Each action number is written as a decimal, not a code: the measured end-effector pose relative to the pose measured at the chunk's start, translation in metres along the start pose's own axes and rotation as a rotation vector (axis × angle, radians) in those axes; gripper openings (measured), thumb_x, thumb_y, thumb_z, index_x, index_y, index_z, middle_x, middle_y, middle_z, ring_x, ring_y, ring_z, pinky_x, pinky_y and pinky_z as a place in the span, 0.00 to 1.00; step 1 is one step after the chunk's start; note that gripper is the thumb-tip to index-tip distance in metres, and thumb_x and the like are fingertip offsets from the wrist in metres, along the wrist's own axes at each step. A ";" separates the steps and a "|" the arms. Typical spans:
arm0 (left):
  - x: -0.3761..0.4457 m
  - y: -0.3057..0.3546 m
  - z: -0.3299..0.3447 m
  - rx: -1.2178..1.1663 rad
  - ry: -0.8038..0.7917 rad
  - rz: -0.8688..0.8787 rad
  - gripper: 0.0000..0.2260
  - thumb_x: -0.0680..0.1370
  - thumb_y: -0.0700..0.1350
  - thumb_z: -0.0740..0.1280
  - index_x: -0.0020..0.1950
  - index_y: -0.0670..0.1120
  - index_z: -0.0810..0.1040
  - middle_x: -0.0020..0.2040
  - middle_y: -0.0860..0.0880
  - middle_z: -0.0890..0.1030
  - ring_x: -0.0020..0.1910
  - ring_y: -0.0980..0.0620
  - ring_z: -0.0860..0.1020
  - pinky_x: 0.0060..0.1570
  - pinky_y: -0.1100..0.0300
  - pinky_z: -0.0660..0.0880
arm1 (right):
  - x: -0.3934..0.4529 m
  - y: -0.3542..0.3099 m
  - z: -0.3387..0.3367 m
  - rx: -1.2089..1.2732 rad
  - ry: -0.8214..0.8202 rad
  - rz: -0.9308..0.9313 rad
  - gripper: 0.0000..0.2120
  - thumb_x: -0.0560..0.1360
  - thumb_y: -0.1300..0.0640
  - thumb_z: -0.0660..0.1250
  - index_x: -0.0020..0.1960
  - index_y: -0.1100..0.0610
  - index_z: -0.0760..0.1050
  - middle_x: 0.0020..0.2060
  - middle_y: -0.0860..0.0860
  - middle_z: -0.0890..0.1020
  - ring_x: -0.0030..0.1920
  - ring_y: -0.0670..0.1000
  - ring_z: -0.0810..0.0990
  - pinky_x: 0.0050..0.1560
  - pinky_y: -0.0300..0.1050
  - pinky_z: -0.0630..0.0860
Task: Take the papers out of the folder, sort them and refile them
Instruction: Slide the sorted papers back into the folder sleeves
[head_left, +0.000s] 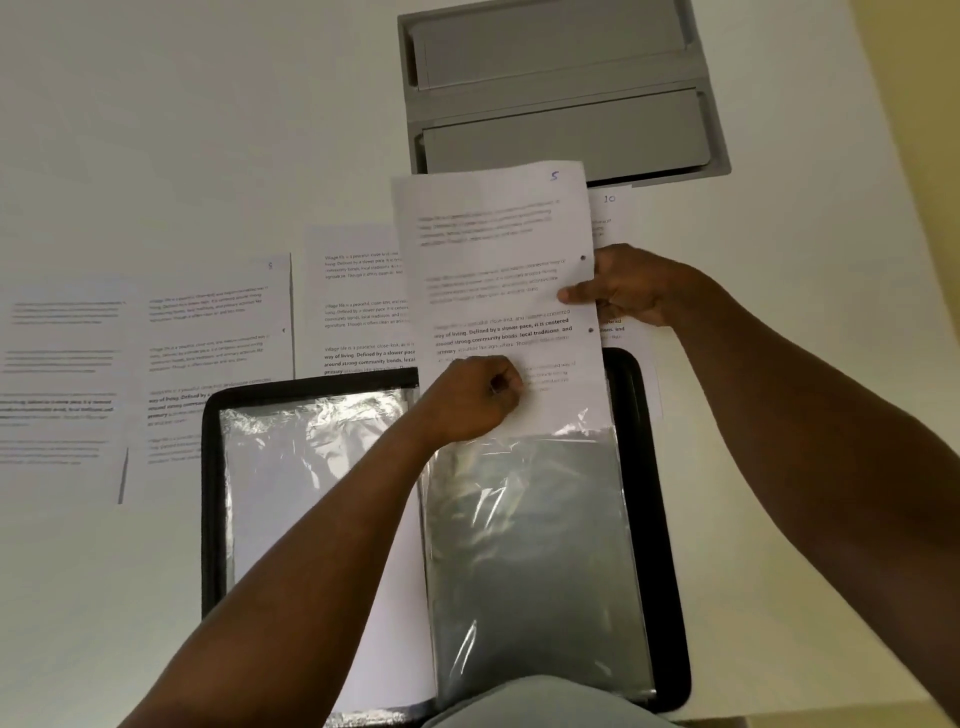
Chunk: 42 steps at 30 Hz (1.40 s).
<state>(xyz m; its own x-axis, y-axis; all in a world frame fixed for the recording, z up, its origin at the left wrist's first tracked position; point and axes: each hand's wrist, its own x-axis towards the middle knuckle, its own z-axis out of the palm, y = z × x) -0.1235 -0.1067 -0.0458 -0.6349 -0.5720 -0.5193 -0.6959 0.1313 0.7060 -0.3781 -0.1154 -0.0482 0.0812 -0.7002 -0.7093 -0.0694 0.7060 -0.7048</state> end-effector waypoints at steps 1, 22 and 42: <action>0.001 0.002 0.002 -0.024 0.000 -0.002 0.05 0.76 0.43 0.66 0.45 0.52 0.79 0.44 0.53 0.82 0.44 0.53 0.80 0.50 0.55 0.78 | 0.000 -0.002 0.000 0.028 -0.006 0.002 0.22 0.72 0.62 0.72 0.64 0.57 0.75 0.58 0.53 0.82 0.54 0.51 0.83 0.53 0.48 0.81; 0.024 0.041 0.029 -0.085 0.023 -0.009 0.06 0.79 0.45 0.66 0.43 0.48 0.80 0.39 0.53 0.81 0.42 0.53 0.80 0.49 0.57 0.77 | -0.010 0.002 0.005 -0.049 -0.155 0.173 0.17 0.74 0.60 0.71 0.62 0.55 0.76 0.54 0.52 0.84 0.52 0.50 0.84 0.50 0.46 0.82; 0.022 0.040 0.030 -0.087 0.045 0.007 0.06 0.79 0.48 0.66 0.45 0.49 0.80 0.42 0.51 0.83 0.42 0.54 0.81 0.47 0.61 0.76 | -0.008 0.012 0.014 -0.339 -0.194 0.172 0.31 0.64 0.53 0.78 0.65 0.56 0.75 0.57 0.53 0.82 0.56 0.54 0.81 0.55 0.50 0.80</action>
<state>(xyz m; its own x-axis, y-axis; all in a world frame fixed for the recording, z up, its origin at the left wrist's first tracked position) -0.1752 -0.0903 -0.0435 -0.6226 -0.6077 -0.4930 -0.6583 0.0662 0.7498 -0.3653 -0.0997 -0.0503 0.2235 -0.5197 -0.8246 -0.4182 0.7130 -0.5628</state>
